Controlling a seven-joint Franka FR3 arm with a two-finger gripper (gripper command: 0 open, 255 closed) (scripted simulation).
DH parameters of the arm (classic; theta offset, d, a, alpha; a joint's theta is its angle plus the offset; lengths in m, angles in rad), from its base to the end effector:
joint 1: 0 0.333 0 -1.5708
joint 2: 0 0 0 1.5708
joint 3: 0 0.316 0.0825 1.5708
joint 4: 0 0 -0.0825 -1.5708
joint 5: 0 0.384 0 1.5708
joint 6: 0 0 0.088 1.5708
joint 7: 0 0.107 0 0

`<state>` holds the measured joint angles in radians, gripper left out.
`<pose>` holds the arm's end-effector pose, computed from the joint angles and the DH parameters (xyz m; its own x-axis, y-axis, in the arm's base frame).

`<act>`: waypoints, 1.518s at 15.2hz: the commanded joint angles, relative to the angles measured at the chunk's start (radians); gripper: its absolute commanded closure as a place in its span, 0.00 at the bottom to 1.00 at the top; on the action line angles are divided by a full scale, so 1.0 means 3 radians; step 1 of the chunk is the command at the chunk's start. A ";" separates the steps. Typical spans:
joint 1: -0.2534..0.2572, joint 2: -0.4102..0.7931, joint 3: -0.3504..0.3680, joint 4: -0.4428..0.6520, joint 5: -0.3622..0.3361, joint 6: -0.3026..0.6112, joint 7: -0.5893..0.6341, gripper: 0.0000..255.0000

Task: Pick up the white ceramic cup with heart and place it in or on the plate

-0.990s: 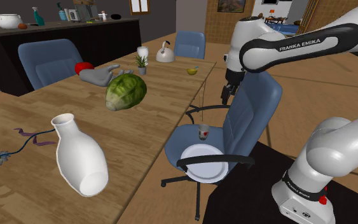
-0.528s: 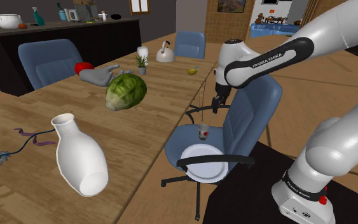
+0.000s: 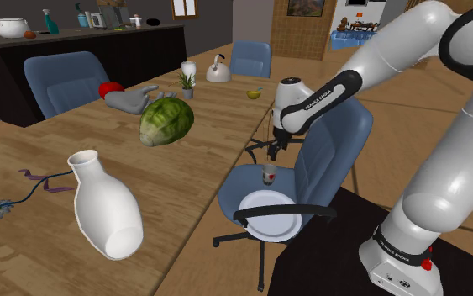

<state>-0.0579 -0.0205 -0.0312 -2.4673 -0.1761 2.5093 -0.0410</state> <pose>0.4779 -0.0413 0.3071 0.9944 0.0934 0.0499 0.0873 -0.9897 0.1137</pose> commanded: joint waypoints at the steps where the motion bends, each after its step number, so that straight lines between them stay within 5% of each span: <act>1: -0.0016 0.0285 -0.0016 0.0089 -0.0021 0.0190 0.0026 0.00; 12: -0.0096 0.1790 -0.0057 0.0971 0.0002 0.0760 0.0068 0.00; 23: -0.0100 0.2135 -0.0082 0.1097 -0.0017 0.0981 0.0086 0.00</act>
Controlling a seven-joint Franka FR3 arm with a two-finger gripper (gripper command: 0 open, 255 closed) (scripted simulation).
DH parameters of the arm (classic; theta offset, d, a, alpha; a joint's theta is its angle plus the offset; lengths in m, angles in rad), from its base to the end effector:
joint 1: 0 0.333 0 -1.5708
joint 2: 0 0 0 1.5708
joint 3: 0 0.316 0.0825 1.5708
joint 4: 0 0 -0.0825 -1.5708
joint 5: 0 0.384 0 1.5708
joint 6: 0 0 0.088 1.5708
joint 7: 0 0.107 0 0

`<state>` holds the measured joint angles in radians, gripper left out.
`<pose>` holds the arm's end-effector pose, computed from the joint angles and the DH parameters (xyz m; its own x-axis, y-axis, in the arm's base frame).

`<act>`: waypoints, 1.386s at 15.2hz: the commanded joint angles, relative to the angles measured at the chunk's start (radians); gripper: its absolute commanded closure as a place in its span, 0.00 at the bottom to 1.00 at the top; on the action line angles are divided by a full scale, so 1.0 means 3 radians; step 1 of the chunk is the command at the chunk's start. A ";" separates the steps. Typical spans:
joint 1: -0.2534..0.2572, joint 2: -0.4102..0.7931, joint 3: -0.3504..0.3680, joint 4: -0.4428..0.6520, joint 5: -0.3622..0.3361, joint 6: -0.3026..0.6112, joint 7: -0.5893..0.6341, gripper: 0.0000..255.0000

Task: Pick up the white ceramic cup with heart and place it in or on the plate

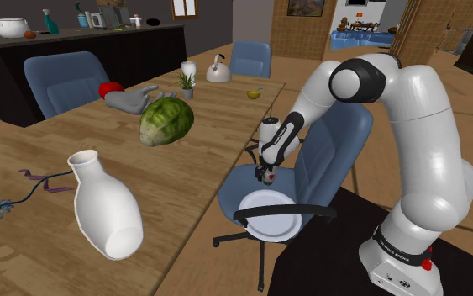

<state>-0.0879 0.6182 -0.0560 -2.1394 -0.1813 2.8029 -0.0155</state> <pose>0.5581 -0.0735 0.1146 0.9980 0.0541 0.0331 0.0505 -0.9937 0.1001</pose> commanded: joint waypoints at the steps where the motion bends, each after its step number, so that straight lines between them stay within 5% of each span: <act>1: 0.0000 0.0006 0.0000 0.0004 0.0000 0.0002 0.0000 0.00; 5: 0.0000 0.0005 0.0000 0.0004 0.0000 0.0002 0.0000 0.00; 6: 0.0000 0.0005 0.0000 0.0004 0.0000 0.0002 0.0000 1.00; 21: -0.0016 -0.0260 0.0023 -0.0080 0.0018 -0.0179 -0.0034 1.00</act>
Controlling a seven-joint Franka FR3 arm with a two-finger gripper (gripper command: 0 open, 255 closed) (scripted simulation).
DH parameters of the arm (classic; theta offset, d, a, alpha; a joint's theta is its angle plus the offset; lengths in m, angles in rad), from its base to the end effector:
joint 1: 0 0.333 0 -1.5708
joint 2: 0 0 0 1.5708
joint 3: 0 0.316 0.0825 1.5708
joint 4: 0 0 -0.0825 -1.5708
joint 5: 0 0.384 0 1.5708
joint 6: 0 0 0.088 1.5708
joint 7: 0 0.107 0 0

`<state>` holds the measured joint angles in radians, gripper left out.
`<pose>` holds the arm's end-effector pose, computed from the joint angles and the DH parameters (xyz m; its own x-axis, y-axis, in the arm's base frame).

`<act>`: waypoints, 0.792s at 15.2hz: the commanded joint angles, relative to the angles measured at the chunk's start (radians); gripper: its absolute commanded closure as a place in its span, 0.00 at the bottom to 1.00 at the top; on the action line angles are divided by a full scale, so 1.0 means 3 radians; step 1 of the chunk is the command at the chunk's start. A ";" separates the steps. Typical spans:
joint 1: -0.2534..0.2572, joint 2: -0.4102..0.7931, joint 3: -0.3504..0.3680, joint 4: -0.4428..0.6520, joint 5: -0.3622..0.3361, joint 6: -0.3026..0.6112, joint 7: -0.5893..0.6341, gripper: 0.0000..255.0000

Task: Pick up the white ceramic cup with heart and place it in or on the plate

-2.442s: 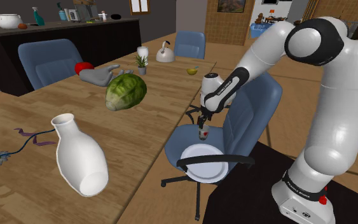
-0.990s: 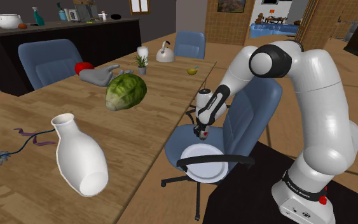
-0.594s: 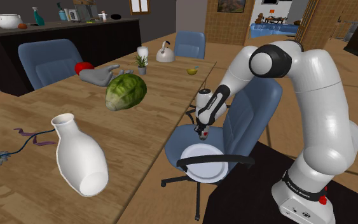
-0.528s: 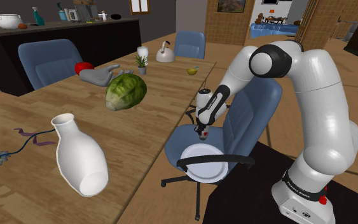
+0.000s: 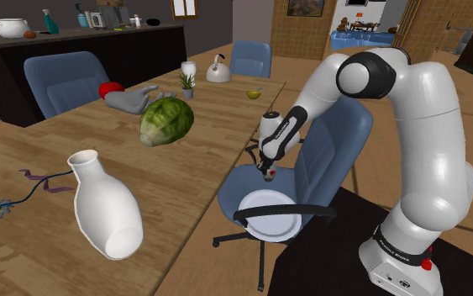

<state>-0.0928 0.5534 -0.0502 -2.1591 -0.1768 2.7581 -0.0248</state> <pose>0.5585 -0.0739 0.1407 0.9980 0.0541 0.0333 0.0505 -0.9937 0.1001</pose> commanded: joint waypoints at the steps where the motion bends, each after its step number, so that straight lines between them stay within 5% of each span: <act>1: -0.0003 -0.0087 0.0007 -0.0026 0.0006 -0.0061 -0.0009 1.00; 12: 0.0027 -0.0560 0.0041 -0.0216 0.0027 -0.0349 0.0000 1.00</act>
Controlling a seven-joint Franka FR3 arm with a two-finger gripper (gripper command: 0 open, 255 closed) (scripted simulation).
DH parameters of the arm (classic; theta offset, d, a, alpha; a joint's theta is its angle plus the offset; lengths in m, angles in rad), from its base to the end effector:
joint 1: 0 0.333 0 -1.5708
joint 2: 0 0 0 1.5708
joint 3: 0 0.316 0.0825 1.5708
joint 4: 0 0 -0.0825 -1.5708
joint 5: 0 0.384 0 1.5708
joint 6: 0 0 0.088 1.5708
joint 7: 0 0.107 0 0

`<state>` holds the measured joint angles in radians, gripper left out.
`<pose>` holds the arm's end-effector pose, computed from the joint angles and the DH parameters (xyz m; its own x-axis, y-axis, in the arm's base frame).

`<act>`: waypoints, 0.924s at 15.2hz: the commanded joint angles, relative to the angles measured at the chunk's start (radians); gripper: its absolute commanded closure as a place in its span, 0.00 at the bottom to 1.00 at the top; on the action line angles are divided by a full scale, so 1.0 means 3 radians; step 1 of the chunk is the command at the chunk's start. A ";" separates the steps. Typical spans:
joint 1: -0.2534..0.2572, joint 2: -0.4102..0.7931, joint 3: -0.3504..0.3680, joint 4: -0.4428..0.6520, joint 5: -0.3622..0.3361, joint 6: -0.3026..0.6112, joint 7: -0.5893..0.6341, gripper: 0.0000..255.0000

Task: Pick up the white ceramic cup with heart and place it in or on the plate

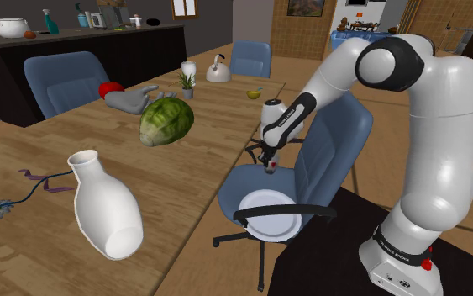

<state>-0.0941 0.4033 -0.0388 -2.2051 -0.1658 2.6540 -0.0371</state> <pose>0.5543 -0.0698 0.1995 0.9980 0.0541 0.0338 0.0505 -0.9937 0.1002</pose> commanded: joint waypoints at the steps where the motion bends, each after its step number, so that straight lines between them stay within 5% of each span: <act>1: 0.0084 -0.0137 0.0003 -0.0176 -0.0031 0.0028 0.0115 1.00; 14: 0.0763 -0.1044 0.0201 -0.1344 -0.0290 0.0184 0.1233 1.00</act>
<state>0.1217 0.1125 0.0136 -2.5863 -0.2506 2.7117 0.3078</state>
